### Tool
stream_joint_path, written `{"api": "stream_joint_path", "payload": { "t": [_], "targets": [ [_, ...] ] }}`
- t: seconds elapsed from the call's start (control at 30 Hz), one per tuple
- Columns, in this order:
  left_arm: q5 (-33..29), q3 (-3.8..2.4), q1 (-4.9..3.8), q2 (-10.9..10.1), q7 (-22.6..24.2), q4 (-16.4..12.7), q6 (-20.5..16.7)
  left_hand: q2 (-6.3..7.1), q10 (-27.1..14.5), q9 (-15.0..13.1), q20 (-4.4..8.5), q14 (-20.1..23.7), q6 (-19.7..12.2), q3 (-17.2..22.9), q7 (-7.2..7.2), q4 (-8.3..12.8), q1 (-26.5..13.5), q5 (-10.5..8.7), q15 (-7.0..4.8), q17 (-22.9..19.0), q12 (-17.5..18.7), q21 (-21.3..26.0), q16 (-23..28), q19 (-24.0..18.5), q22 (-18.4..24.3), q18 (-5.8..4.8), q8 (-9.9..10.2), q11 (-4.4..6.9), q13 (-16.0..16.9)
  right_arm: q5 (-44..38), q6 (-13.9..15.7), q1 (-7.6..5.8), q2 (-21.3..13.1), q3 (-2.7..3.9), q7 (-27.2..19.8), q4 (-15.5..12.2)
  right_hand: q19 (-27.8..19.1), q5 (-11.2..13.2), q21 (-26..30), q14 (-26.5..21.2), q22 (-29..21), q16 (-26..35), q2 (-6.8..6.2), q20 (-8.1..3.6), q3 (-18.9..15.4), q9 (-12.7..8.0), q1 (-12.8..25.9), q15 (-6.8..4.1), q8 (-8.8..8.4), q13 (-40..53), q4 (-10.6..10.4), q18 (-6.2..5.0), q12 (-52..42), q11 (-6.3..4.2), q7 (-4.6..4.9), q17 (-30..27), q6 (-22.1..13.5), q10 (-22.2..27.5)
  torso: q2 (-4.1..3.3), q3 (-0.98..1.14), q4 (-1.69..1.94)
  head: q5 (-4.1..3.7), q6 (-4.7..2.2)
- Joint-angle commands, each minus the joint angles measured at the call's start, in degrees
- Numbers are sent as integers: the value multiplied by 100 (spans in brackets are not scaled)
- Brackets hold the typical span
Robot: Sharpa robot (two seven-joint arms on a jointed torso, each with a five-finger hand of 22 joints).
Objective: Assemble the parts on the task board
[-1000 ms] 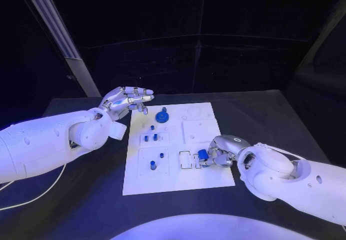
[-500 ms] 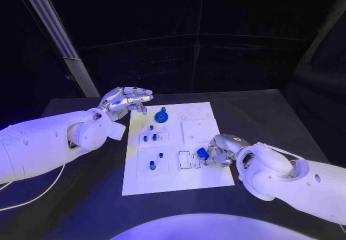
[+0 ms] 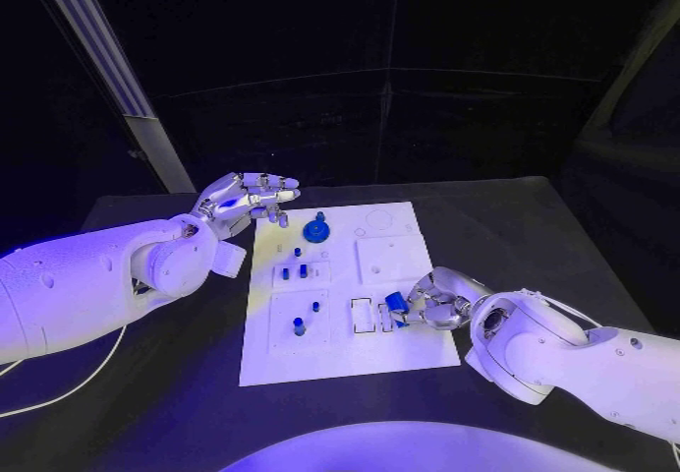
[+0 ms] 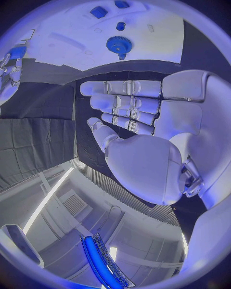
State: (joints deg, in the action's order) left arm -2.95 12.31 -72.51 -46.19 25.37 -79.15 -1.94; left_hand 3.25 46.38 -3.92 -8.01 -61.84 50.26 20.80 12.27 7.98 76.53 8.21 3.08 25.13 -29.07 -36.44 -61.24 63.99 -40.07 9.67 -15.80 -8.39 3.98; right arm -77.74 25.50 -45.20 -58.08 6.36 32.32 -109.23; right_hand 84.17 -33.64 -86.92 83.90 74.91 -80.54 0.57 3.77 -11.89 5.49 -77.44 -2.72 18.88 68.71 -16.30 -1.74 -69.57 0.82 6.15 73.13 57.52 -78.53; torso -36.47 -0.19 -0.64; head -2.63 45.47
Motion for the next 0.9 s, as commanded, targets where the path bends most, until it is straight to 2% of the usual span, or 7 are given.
{"api": "stream_joint_path", "payload": {
  "t": [0.03,0.27,0.4,0.53,0.7,0.83,0.9],
  "targets": [
    [-19,-4,-7,2,7,-8,71,-29,-49,2,-43,29,-35,-29,3,-3,-32,25,-2,-8,-20,32,-22,-15,7,83,-39,-2,-4,405,539,-8,-22,3,-259,-60,270,-34,-37,297,1097,-34,56,-46,13,129,58,-51,26,20,-20,53,-17,-27,-105,14,159,-35,-8,-2,-1,6,-2],
    [-19,-4,-7,3,5,-11,72,-30,-52,2,-42,31,-37,-27,2,2,-24,26,-3,-11,-24,33,-23,-15,8,84,-42,-1,-4,424,659,-9,-31,13,-321,-140,276,-38,-43,302,1106,-46,68,-57,12,148,62,-64,22,32,-19,55,-17,-43,-124,39,210,-47,-9,-2,-1,22,15],
    [-19,-4,-7,8,3,-9,72,-30,-52,2,-42,31,-37,-27,2,2,-24,26,-3,-11,-24,33,-23,-15,8,84,-42,-1,-4,427,423,-10,25,17,-262,-136,278,-29,-45,301,1109,-45,55,-63,0,156,73,-69,13,28,-20,56,-7,-47,-127,38,223,-46,-5,-4,2,36,33],
    [-19,-4,-8,21,-1,-10,71,-30,-52,2,-42,31,-37,-27,2,2,-24,26,-3,-11,-24,33,-23,-15,8,84,-42,-1,-4,441,270,-12,109,17,-195,-113,277,-8,-44,301,1108,-44,43,-68,-15,162,89,-73,-2,28,-22,56,1,-49,-128,40,229,-48,-11,-14,19,22,37],
    [-19,-4,-9,37,-2,-8,68,-30,-52,2,-42,31,-37,-27,2,2,-24,26,-3,-11,-24,33,-23,-15,8,84,-42,-1,-4,453,90,-13,234,17,-97,-84,288,14,-53,305,1122,-56,39,-72,-25,169,100,-75,-15,43,-21,60,-7,-51,-131,63,239,-59,-7,-4,4,56,35],
    [-19,-4,-10,39,-5,-11,63,-30,-55,2,-42,34,-39,-27,2,7,-19,27,-4,-15,-29,34,-24,-16,10,85,-45,-1,-4,456,-26,-13,299,17,-4,-55,302,19,-66,311,1141,-71,44,-74,-23,172,99,-77,-19,49,-19,65,-10,-53,-133,92,244,-63,-9,-11,8,52,36],
    [-19,-4,-11,40,-5,-8,62,-30,-55,2,-42,34,-39,-27,2,7,-19,27,-4,-15,-29,34,-24,-16,10,85,-45,-1,-4,456,-66,-14,337,17,25,-40,304,20,-67,311,1143,-73,46,-74,-23,172,100,-77,-20,50,-20,66,-10,-54,-133,95,245,-64,-5,-7,-2,65,44]
  ]
}}
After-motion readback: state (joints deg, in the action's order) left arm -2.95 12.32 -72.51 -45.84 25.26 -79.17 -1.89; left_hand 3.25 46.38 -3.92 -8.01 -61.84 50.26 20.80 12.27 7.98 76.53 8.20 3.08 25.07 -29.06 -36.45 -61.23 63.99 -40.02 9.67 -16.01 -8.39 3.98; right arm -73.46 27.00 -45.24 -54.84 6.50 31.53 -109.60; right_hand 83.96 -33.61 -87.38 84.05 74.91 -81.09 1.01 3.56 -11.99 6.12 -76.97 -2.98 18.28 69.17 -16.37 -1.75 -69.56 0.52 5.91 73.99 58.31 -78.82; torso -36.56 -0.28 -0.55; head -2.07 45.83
